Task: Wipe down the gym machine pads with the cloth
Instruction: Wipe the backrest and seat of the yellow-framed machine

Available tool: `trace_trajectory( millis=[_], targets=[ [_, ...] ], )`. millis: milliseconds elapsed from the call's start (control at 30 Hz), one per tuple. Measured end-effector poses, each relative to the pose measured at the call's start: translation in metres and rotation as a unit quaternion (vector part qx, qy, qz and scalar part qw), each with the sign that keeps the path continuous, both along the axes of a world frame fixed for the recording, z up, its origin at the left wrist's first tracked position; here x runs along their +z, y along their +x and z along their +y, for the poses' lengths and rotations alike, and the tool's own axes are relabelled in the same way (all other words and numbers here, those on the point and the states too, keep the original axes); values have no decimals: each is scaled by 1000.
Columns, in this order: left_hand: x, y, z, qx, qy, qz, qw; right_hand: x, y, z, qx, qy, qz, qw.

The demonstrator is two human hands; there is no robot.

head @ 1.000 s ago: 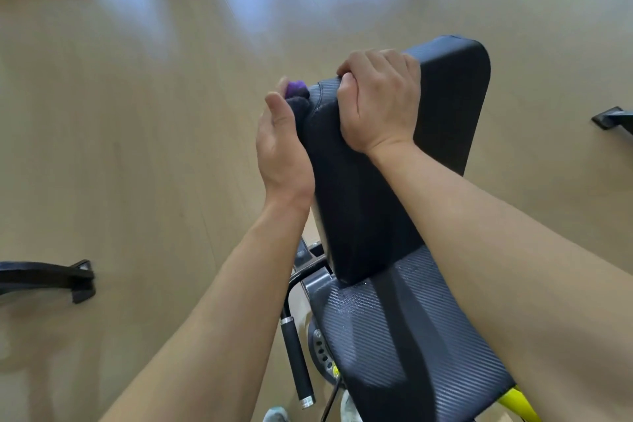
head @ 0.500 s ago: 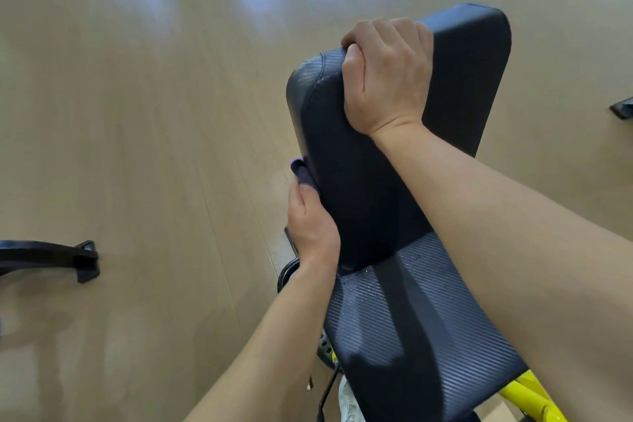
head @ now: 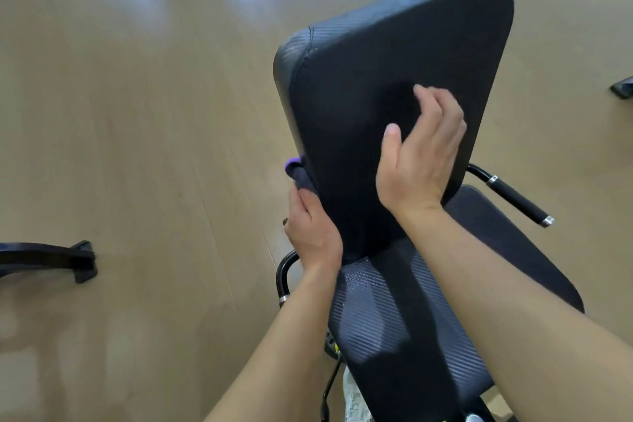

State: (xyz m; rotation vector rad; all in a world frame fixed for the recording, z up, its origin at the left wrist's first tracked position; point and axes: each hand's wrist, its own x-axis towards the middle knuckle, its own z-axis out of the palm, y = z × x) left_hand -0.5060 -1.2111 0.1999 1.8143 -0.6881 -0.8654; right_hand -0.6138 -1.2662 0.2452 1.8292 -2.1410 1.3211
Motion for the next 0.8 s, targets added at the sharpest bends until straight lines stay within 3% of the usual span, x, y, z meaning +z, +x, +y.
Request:
trace_trajectory(
  millis=[100,200,433,567,667,733,800],
  targets=[
    [-26,-10,17,-3,47,22,999,-44,-8,39,-16,126,-8,992],
    [-56,-13,27,-16,117,68,991,-73,-9,67,-59,229,-84,968],
    [-105,-17,26,44,214,211,953,-128,-5,105,-60,410,-280,866],
    [-117,-26,33,143,212,407,877,-143,-4,119,-47,438,-296,848],
    [-112,-32,41,182,205,490,827,-146,-7,122,-63,454,-330,825],
    [-110,-30,44,171,199,485,834,-144,-9,124,-71,462,-353,810],
    [-107,-22,46,141,187,433,870,-137,-11,125,-78,460,-370,803]
  ],
)
